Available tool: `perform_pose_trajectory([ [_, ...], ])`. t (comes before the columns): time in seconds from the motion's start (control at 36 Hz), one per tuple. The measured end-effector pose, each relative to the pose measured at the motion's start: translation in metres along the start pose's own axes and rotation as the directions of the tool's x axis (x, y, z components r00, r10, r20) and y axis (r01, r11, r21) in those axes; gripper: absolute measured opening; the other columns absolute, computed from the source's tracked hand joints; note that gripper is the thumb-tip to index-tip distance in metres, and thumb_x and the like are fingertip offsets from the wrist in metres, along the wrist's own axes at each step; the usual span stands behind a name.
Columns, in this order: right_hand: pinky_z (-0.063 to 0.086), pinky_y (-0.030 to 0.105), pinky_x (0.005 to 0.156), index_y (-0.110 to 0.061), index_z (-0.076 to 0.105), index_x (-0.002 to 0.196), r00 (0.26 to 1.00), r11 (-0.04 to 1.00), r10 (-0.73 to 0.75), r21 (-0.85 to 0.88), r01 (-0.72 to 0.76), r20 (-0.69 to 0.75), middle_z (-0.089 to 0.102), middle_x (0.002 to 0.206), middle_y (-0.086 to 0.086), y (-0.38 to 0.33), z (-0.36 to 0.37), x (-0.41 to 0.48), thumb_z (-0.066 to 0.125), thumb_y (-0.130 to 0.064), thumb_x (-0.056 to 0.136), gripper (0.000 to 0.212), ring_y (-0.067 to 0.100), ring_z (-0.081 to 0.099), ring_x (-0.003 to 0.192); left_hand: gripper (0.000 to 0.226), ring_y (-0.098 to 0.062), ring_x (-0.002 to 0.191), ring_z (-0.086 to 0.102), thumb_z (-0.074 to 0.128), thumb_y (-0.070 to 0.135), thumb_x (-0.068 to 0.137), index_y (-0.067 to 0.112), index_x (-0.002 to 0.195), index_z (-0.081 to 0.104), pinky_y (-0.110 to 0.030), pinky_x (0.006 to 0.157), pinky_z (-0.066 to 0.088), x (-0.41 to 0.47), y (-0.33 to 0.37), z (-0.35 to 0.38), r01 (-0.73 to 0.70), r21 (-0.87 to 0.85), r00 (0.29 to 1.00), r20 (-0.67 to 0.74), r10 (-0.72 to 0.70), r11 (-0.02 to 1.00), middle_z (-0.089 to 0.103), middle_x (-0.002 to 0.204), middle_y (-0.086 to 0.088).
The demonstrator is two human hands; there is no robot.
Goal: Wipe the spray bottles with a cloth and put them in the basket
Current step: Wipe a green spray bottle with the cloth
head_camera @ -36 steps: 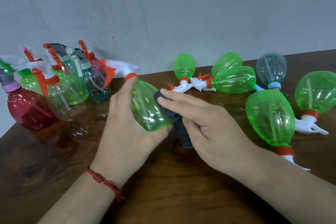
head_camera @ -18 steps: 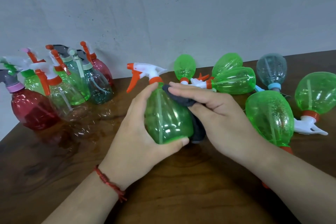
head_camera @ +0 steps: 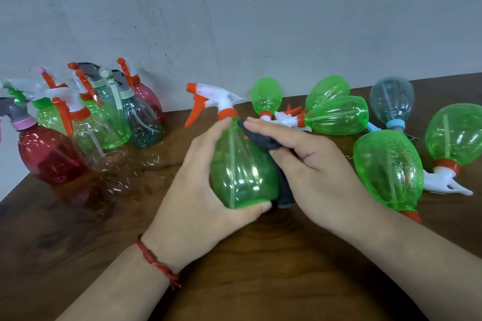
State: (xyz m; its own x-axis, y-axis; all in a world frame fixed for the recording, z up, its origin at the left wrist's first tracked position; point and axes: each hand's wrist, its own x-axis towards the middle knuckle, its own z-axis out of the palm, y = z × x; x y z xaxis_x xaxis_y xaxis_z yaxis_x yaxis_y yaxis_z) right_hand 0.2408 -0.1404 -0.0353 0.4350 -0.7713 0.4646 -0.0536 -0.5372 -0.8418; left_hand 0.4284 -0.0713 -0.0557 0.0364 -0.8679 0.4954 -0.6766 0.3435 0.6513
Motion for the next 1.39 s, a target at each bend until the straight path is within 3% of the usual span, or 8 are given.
perform_pose_trajectory([
  [0.17,0.052,0.041,0.108,-0.022,0.075,0.129,0.997,0.967,0.077,0.245,-0.075,0.002,0.075,0.127,-0.01,-0.003,-0.008,0.005,0.046,0.01,0.103,0.05,0.009,0.068,0.124,0.121,-0.015,0.141,0.057,0.105,0.025,0.063,0.031,0.162,0.035,-0.031,0.113,0.051,-0.002,0.004,-0.002,0.012,-0.291,0.997,0.077,0.011,0.957,0.053,0.155,0.012],
  [0.33,0.042,0.014,0.112,-0.02,0.076,0.127,1.0,0.991,0.0,0.134,-0.001,0.009,0.068,0.137,-0.018,0.001,-0.003,-0.003,0.049,0.011,0.102,0.048,-0.007,0.056,0.133,0.122,-0.009,0.141,0.056,0.102,0.028,0.065,0.028,0.163,0.029,-0.018,0.112,0.045,0.001,-0.001,-0.007,-0.046,-0.106,0.986,0.152,0.061,0.993,0.052,0.152,0.018],
  [0.64,0.045,0.021,0.114,-0.025,0.077,0.127,0.981,0.98,-0.158,-0.109,0.169,0.109,0.064,0.142,-0.019,0.004,0.004,-0.01,0.049,0.014,0.092,0.059,0.0,0.059,0.133,0.115,0.005,0.122,0.062,0.101,0.04,0.062,0.04,0.156,0.035,-0.008,0.097,0.048,0.005,-0.009,-0.014,0.129,-0.052,0.974,-0.18,-0.136,0.99,0.059,0.134,0.027],
  [0.72,0.057,0.027,0.101,-0.029,0.077,0.127,0.977,0.973,-0.155,-0.151,0.176,0.145,0.063,0.142,-0.025,0.004,0.006,-0.012,0.047,0.006,0.091,0.059,0.017,0.073,0.116,0.112,-0.003,0.124,0.062,0.096,0.041,0.066,0.041,0.158,0.032,-0.023,0.104,0.051,0.007,-0.013,-0.016,0.157,-0.013,0.965,-0.21,-0.156,0.988,0.059,0.14,0.015],
  [0.81,0.045,0.017,0.112,-0.025,0.077,0.128,0.977,0.965,-0.178,-0.175,0.198,0.121,0.065,0.142,-0.018,0.004,0.006,-0.011,0.047,0.008,0.089,0.059,-0.004,0.059,0.131,0.111,-0.006,0.125,0.063,0.098,0.047,0.065,0.042,0.155,0.034,-0.025,0.105,0.051,0.006,-0.013,-0.016,0.169,0.003,0.973,-0.161,-0.166,0.986,0.06,0.14,0.012],
  [1.0,0.055,0.024,0.1,-0.03,0.075,0.129,1.0,1.0,-0.005,-0.007,0.005,0.017,0.066,0.137,-0.024,0.005,0.003,-0.003,0.05,0.007,0.103,0.052,-0.01,0.058,0.128,0.114,0.0,0.126,0.062,0.102,0.04,0.061,0.034,0.155,0.038,-0.008,0.1,0.046,-0.001,0.005,-0.006,0.054,-0.029,0.996,0.068,-0.052,0.998,0.058,0.139,0.019],
  [1.19,0.047,0.039,0.116,-0.015,0.078,0.121,0.989,0.929,0.147,0.341,-0.146,0.024,0.076,0.127,-0.008,-0.001,-0.004,0.003,0.043,0.016,0.098,0.053,0.008,0.065,0.127,0.114,-0.012,0.133,0.062,0.099,0.026,0.068,0.032,0.159,0.03,-0.019,0.105,0.05,-0.005,0.009,-0.005,-0.007,-0.188,0.985,0.17,0.04,0.982,0.057,0.145,0.018],
  [1.39,0.042,0.017,0.113,-0.019,0.079,0.119,0.999,0.967,0.023,0.252,-0.03,0.031,0.072,0.133,-0.014,0.005,0.001,0.0,0.048,0.018,0.097,0.053,-0.002,0.058,0.133,0.117,0.003,0.141,0.051,0.102,0.055,0.056,0.06,0.15,0.032,-0.031,0.116,0.048,-0.005,-0.001,-0.003,0.003,0.051,0.998,0.07,-0.007,0.999,0.049,0.149,0.037],
])
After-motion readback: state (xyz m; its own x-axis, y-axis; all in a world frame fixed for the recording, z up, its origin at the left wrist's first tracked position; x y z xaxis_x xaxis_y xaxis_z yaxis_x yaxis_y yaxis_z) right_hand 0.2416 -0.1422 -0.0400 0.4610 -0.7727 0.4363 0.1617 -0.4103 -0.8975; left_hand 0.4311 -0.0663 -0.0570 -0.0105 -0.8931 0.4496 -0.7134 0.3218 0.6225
